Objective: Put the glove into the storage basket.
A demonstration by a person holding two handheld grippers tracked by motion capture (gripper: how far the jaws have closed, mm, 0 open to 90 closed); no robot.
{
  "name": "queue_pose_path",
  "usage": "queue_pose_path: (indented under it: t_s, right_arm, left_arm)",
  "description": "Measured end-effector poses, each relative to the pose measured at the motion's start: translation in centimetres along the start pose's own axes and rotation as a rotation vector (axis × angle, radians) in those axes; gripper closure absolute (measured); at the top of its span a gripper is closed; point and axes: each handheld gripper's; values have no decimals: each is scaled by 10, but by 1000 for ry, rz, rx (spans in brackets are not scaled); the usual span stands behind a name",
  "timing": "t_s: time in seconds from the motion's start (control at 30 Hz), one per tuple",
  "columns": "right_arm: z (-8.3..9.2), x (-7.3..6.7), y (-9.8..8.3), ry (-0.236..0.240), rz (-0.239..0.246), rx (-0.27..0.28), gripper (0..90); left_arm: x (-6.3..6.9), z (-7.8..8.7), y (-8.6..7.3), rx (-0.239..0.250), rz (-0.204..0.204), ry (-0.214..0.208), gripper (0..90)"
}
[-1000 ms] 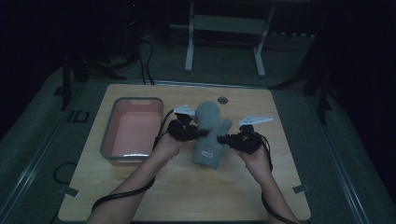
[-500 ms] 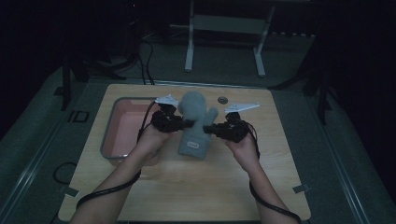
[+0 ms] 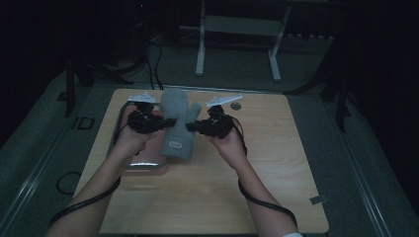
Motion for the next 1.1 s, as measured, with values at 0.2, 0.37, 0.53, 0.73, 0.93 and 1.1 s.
queue_pose_path:
  t_s: [0.2, 0.37, 0.53, 0.73, 0.93, 1.1]
  right_arm:
    - [-32, -11, 19, 46, -6, -1, 816]
    - [-60, -22, 35, 61, 13, -16, 816]
    - [-83, -25, 40, 49, 23, -43, 816]
    - [-113, -16, 25, -12, 9, -102, 816]
    - [-142, -13, 12, -79, 4, -190, 815]
    - [-161, -12, 6, -133, -11, -244, 813]
  left_arm:
    - [-24, 35, -6, 0, 38, 64, 786]
    - [-40, 57, -12, 4, 59, 108, 786]
    - [-54, 57, -25, -1, 79, 143, 785]
    - [-74, 36, -49, -44, 149, 159, 785]
    - [-86, 18, -63, -126, 182, 208, 785]
    - [-91, 7, -69, -198, 202, 252, 784]
Point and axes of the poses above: each handheld gripper's, and its own axes: z roughly backward along the jaws, y roughly out of its top, x roughly to its right, and after that the axes turned 1 degree about y, right-handed
